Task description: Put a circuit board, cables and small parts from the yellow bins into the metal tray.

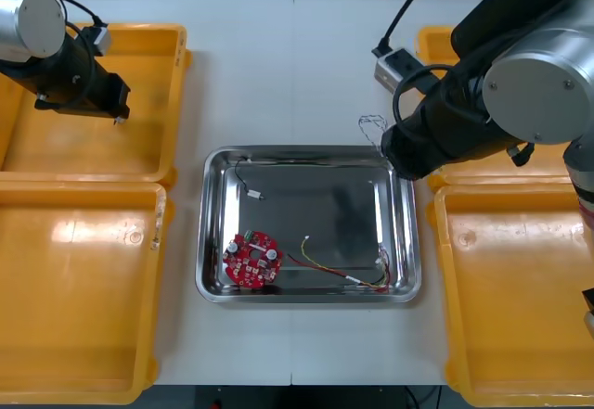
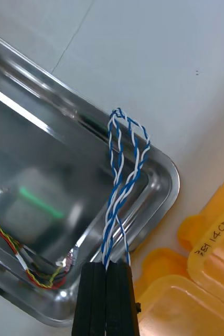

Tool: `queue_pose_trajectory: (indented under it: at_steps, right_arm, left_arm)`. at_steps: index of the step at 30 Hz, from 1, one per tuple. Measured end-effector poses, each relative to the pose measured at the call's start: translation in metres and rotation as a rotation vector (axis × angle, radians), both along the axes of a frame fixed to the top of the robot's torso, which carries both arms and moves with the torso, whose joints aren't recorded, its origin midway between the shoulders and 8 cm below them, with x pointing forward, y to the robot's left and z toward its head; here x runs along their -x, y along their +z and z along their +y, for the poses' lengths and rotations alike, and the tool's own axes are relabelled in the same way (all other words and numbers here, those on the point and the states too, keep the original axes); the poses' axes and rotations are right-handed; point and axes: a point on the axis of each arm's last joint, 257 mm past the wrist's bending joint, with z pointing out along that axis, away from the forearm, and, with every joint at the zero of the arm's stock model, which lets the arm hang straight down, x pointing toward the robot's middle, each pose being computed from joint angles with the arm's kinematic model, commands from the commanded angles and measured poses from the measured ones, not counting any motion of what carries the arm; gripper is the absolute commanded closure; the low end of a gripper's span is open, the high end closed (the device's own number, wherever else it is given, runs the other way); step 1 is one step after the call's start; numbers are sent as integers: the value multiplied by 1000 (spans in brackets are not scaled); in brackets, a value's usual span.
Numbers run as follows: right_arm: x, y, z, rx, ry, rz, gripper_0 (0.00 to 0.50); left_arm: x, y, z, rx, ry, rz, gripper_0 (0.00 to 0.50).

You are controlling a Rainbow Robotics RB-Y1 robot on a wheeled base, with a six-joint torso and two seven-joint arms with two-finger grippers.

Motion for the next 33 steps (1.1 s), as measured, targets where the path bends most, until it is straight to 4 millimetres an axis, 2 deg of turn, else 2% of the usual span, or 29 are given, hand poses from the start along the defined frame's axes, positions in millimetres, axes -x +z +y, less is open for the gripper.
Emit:
queue_pose_trajectory:
  at_steps: [2,8,12,16,23,33]
  right_arm:
    - [2,-5,-1,51,61,-15,500]
    - [3,-21,-3,154,92,-38,500]
    - [6,-31,0,272,221,-58,500]
    - [8,-39,2,291,250,-47,500]
    - [-6,-48,5,345,383,-78,500]
    - [-25,-60,8,305,364,-86,500]
  left_arm:
    - [-2,0,1,2,3,-7,0]
    - [-13,-3,10,13,29,-49,0]
    - [-14,-14,20,2,47,-44,0]
    - [-13,-17,23,-12,35,-38,0]
    - [-16,-21,23,-41,0,-49,0]
    - [-21,-31,31,-42,19,-66,0]
